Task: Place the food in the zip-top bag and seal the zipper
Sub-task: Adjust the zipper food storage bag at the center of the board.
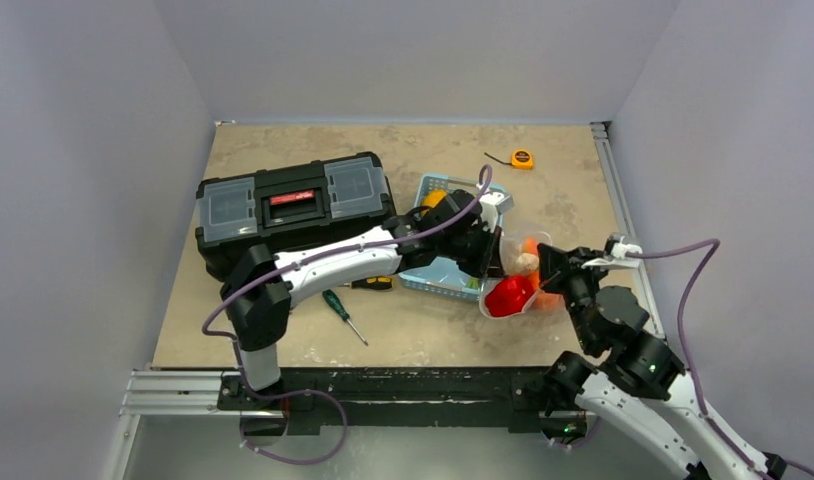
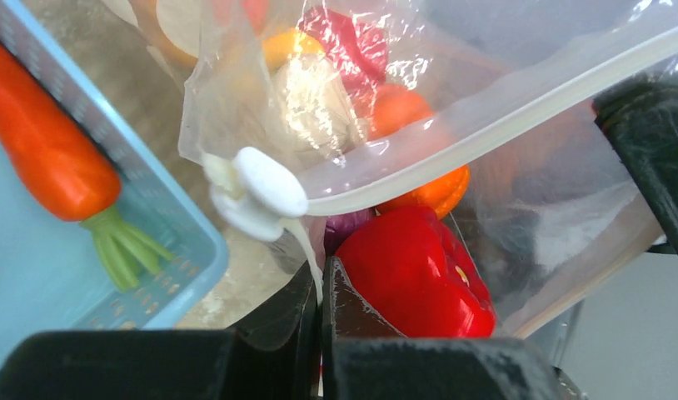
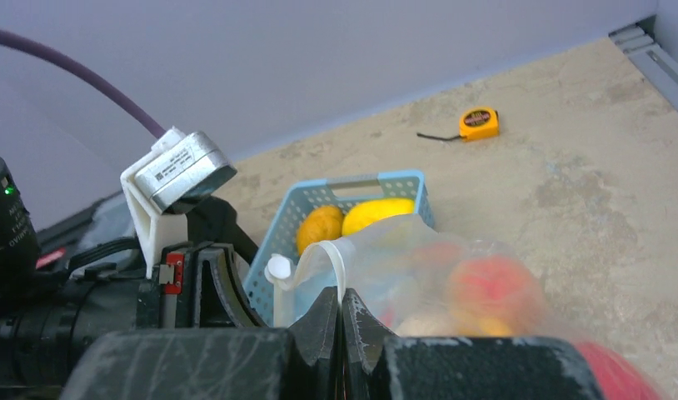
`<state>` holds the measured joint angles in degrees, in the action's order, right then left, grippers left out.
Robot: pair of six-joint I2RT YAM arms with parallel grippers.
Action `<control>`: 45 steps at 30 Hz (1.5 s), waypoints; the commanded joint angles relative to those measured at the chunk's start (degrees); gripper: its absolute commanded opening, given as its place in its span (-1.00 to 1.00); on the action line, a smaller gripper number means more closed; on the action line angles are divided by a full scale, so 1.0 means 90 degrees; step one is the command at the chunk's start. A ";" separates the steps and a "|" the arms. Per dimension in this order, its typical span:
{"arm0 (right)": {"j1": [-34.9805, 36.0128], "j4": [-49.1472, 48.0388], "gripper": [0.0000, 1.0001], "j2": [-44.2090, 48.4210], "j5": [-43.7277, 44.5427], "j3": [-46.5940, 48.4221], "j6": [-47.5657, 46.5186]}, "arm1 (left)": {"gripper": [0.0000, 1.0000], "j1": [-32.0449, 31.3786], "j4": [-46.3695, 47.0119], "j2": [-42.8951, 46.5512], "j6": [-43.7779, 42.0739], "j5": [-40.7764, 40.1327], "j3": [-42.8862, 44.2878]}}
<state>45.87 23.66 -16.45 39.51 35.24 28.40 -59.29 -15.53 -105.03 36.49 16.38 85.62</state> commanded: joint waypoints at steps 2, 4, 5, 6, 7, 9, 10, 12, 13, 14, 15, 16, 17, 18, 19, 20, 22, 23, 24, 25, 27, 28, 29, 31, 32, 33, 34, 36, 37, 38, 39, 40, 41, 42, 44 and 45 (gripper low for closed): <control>0.0040 -0.0247 -1.00 -0.0356 -0.0448 0.1118 -0.0262 | -1.00 -0.0014 0.0322 0.1117 0.0650 0.0293 0.0397; 0.0040 -0.0286 -1.00 -0.0575 -0.0732 0.1389 -0.0440 | -1.00 -0.0014 0.0166 0.1490 0.0882 0.0028 0.0309; 0.0040 -0.0296 -1.00 -0.0703 -0.0933 0.1519 -0.0557 | -1.00 -0.0014 0.0067 0.1682 0.0999 -0.0184 0.0238; 0.0040 -0.0232 -1.00 -0.0829 -0.1057 0.1668 -0.0647 | -1.00 -0.0014 -0.0005 0.1907 0.1086 -0.0276 0.0152; 0.0040 -0.0144 -1.00 -0.0970 -0.1148 0.1825 -0.0724 | -1.00 -0.0014 -0.0045 0.2120 0.1139 -0.0409 0.0050; 0.0040 0.0128 -1.00 -0.1277 -0.1179 0.2194 -0.0841 | -1.00 -0.0014 -0.0080 0.2600 0.1238 -0.0687 -0.0232; 0.0040 0.0272 -1.00 -0.1417 -0.1173 0.2336 -0.0866 | -1.00 -0.0014 -0.0127 0.2829 0.1307 -0.0852 -0.0341; 0.0040 0.0609 -1.00 -0.1689 -0.1292 0.2653 -0.0891 | -1.00 0.0000 -0.0351 0.3193 0.1477 -0.1152 -0.0447; 0.0040 0.0710 -1.00 -0.1821 -0.1471 0.2797 -0.0937 | -1.00 0.0012 -0.0516 0.3321 0.1499 -0.1275 -0.0439; 0.0040 0.0839 -1.00 -0.1977 -0.1698 0.2982 -0.1005 | -1.00 0.0020 -0.0684 0.3405 0.1492 -0.1399 -0.0407; 0.0040 0.1037 -1.00 -0.2161 -0.1888 0.3212 -0.1049 | -1.00 0.0032 -0.0833 0.3479 0.1464 -0.1521 -0.0374; 0.0040 0.1316 -1.00 -0.2365 -0.2005 0.3525 -0.1049 | -1.00 0.0078 -0.0989 0.3542 0.1446 -0.1609 -0.0343; 0.0040 0.1559 -1.00 -0.2549 -0.2093 0.3815 -0.1059 | -1.00 0.0112 -0.1103 0.3569 0.1444 -0.1640 -0.0319; 0.0040 0.1808 -1.00 -0.2723 -0.2209 0.4099 -0.1093 | -1.00 0.0153 -0.1184 0.3597 0.1449 -0.1583 -0.0307; 0.0040 0.2083 -1.00 -0.2869 -0.2226 0.4378 -0.1117 | -1.00 0.0213 -0.1222 0.3636 0.1502 -0.1493 -0.0305; 0.0040 0.2248 -1.00 -0.2983 -0.2216 0.4607 -0.1209 | -1.00 0.0219 -0.1241 0.3695 0.1579 -0.1419 -0.0312; 0.0040 0.2393 -1.00 -0.3118 -0.2821 0.4827 -0.1357 | -1.00 0.0203 -0.1230 0.3865 0.1724 -0.1415 -0.0397; 0.0043 0.2376 -1.00 -0.3216 -0.3180 0.4866 -0.1506 | -1.00 0.0180 -0.1183 0.4002 0.1830 -0.1418 -0.0518; 0.0041 0.2300 -1.00 -0.3377 -0.3539 0.4840 -0.1589 | -1.00 0.0147 -0.1070 0.4154 0.1977 -0.1453 -0.0739; 0.0040 0.2158 -1.00 -0.3470 -0.3906 0.4744 -0.1589 | -1.00 0.0101 -0.0945 0.4312 0.2152 -0.1525 -0.1028; 0.0040 0.1814 -1.00 -0.3701 -0.4534 0.4446 -0.1688 | -1.00 -0.0039 -0.0474 0.4667 0.2602 -0.1689 -0.1730; 0.0040 0.1643 -1.00 -0.3828 -0.4836 0.4359 -0.1702 | -1.00 -0.0099 -0.0256 0.4848 0.2886 -0.1712 -0.2036; 0.0040 0.1460 -1.00 -0.3936 -0.5088 0.4274 -0.1708 | -1.00 -0.0149 -0.0118 0.4994 0.3074 -0.1714 -0.2302; 0.0049 0.1182 -1.00 -0.4092 -0.5435 0.4184 -0.1690 | -1.00 -0.0258 0.0001 0.5279 0.3295 -0.1781 -0.2669; 0.0045 0.1070 -1.00 -0.4136 -0.5540 0.4173 -0.1680 | -1.00 -0.0316 0.0004 0.5388 0.3351 -0.1796 -0.2778; 0.0050 0.0976 -1.00 -0.4177 -0.5644 0.4164 -0.1686 | -1.00 -0.0372 -0.0028 0.5525 0.3404 -0.1795 -0.2844; 0.0050 0.0905 -1.00 -0.4212 -0.5759 0.4174 -0.1697 | -1.00 -0.0434 -0.0110 0.5642 0.3460 -0.1968 -0.2883; 0.0050 0.0877 -1.00 -0.4336 -0.6017 0.4261 -0.1721 | -1.00 -0.0650 -0.0299 0.5937 0.3569 -0.2251 -0.2924; 0.0055 0.0906 -1.00 -0.4423 -0.6186 0.4334 -0.1728 | -1.00 -0.0778 -0.0334 0.6039 0.3611 -0.2392 -0.2952; 0.0051 0.0923 -1.00 -0.4540 -0.6318 0.4391 -0.1721 | -1.00 -0.0882 -0.0364 0.6119 0.3626 -0.2507 -0.2968; 0.0058 0.0900 -1.00 -0.4622 -0.6428 0.4403 -0.1699 | -1.00 -0.0967 -0.0413 0.6167 0.3610 -0.2596 -0.2963; 0.0073 0.0851 -1.00 -0.4695 -0.6502 0.4378 -0.1669 | -1.00 -0.1017 -0.0566 0.6201 0.3603 -0.2681 -0.2953; 0.0079 0.0794 -1.00 -0.4776 -0.6532 0.4330 -0.1642 | -1.00 -0.1037 -0.0711 0.6210 0.3628 -0.2758 -0.2977; 0.0088 0.0702 -1.00 -0.4866 -0.6536 0.4260 -0.1608 | -1.00 -0.1039 -0.0774 0.6223 0.3715 -0.2818 -0.3077; 0.0106 0.0533 -1.00 -0.4999 -0.6529 0.4051 -0.1567 | -1.00 -0.1040 -0.0533 0.6288 0.3980 -0.3015 -0.3540; 0.0107 0.0413 -1.00 -0.5052 -0.6503 0.3924 -0.1560 | -1.00 -0.1035 -0.0349 0.6337 0.4201 -0.3079 -0.3895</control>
<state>46.33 33.74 -60.03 -15.84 72.03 14.09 -68.42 -22.26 -48.73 68.58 -6.48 57.54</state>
